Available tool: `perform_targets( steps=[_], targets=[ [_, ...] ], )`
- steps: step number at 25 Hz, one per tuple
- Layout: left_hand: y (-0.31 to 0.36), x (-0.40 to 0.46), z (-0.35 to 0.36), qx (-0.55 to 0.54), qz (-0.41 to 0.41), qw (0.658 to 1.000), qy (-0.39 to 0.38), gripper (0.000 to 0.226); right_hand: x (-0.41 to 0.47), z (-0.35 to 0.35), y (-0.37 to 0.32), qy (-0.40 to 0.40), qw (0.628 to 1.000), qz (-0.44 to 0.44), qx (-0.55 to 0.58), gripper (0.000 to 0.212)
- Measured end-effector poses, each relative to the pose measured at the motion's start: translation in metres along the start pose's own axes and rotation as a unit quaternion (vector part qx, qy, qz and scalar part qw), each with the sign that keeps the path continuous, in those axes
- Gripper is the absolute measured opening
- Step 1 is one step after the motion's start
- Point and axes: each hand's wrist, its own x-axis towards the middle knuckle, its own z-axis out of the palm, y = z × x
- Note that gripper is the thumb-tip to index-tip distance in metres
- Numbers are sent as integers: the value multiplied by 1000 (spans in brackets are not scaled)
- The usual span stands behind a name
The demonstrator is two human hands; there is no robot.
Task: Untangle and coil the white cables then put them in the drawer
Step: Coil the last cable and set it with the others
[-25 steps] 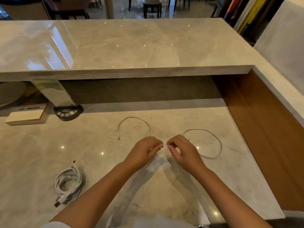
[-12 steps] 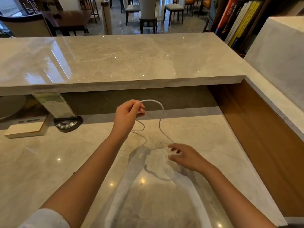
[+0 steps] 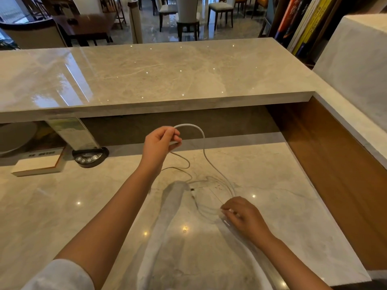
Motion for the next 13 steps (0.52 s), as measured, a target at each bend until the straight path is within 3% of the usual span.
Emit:
perform_targets(
  steps=[2,4,6,7,9,10,12,13],
  targets=[
    [-9,-5,1,-22,-44,998,-30,25,15,-18,-31,85,975,97,182,12],
    [-18,-12,1,-51,-97,993,-48,25,28,-37,-56,119,916,174,341,17],
    [-25,-17,2,-40,-147,986,-66,24,32,-50,-72,141,865,212,432,14],
    [-28,-18,1,24,-153,985,-79,26,31,-53,-79,148,846,227,459,13],
    [-28,-26,-1,252,-117,958,-78,48,28,-54,-93,150,819,248,495,13],
    [-26,-33,0,331,-78,940,-41,60,27,-53,-100,148,810,256,506,13],
    [-15,-60,9,341,20,939,26,54,27,-49,-113,144,814,257,501,14],
    [-12,-74,16,305,46,951,12,40,28,-46,-121,138,828,251,482,14]
  ],
)
